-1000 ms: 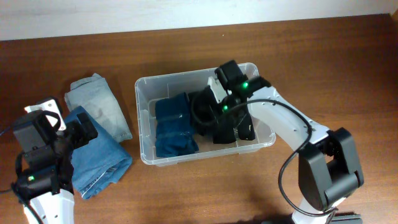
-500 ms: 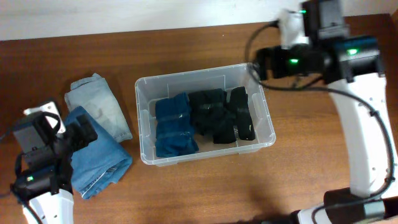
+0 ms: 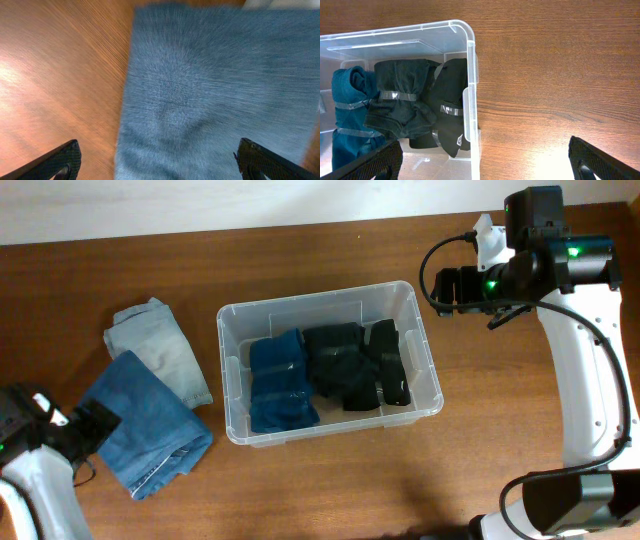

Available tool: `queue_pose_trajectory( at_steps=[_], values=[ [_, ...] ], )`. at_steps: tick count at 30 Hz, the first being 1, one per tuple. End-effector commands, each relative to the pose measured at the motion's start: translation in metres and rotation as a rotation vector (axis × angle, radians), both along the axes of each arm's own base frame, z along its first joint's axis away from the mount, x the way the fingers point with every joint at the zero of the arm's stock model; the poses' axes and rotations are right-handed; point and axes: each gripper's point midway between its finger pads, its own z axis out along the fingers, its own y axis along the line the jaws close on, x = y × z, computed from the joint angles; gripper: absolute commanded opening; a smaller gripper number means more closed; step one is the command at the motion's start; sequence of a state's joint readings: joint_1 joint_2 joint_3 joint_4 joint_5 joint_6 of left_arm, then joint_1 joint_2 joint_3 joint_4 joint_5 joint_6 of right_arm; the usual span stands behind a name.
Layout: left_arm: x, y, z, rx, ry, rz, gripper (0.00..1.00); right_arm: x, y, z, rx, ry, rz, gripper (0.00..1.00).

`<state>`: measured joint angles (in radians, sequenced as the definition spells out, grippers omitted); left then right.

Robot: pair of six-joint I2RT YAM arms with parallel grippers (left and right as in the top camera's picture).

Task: Pack container
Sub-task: 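Grasp the medium-blue folded jeans with the left gripper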

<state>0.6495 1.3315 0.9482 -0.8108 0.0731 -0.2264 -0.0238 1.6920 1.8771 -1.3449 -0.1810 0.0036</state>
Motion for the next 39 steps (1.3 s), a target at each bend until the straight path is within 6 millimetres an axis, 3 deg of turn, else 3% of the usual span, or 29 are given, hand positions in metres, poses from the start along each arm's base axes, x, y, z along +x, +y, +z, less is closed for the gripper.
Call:
queue_pose_trajectory(
  at_steps=[1, 3, 11, 16, 21, 24, 27, 30, 39],
  values=[
    [0.009, -0.015, -0.038, -0.152, 0.031, -0.070, 0.96, -0.001, -0.001, -0.002, 0.003, 0.008, -0.006, 0.99],
    [-0.001, -0.011, -0.053, -0.176, 0.094, -0.028, 0.94, -0.001, -0.001, -0.002, 0.000, 0.008, -0.007, 0.99],
    [-0.025, 0.008, -0.073, -0.202, 0.174, 0.059, 0.95, -0.001, -0.003, -0.002, -0.007, 0.008, -0.010, 0.99],
    [-0.004, -0.003, -0.087, -0.257, 0.121, -0.068, 0.95, -0.001, -0.003, -0.002, -0.007, 0.008, -0.010, 0.99],
    [-0.002, -0.004, -0.109, -0.279, 0.149, -0.115, 0.96, -0.002, -0.003, -0.002, -0.007, 0.011, -0.010, 0.99],
    [0.014, -0.020, -0.118, -0.366, 0.069, -0.218, 0.96, -0.002, -0.003, -0.002, -0.007, 0.011, -0.010, 0.98],
    [0.031, -0.043, -0.119, -0.474, -0.061, -0.344, 0.96, -0.002, -0.003, -0.002, -0.007, 0.010, -0.010, 0.98],
    [0.037, -0.053, -0.119, -0.519, -0.113, -0.398, 0.94, -0.002, -0.003, -0.002, -0.007, 0.011, -0.010, 0.99],
    [0.045, -0.057, -0.116, -0.524, -0.179, -0.461, 0.89, -0.002, -0.002, -0.002, -0.006, 0.011, -0.010, 0.99]
  ],
)
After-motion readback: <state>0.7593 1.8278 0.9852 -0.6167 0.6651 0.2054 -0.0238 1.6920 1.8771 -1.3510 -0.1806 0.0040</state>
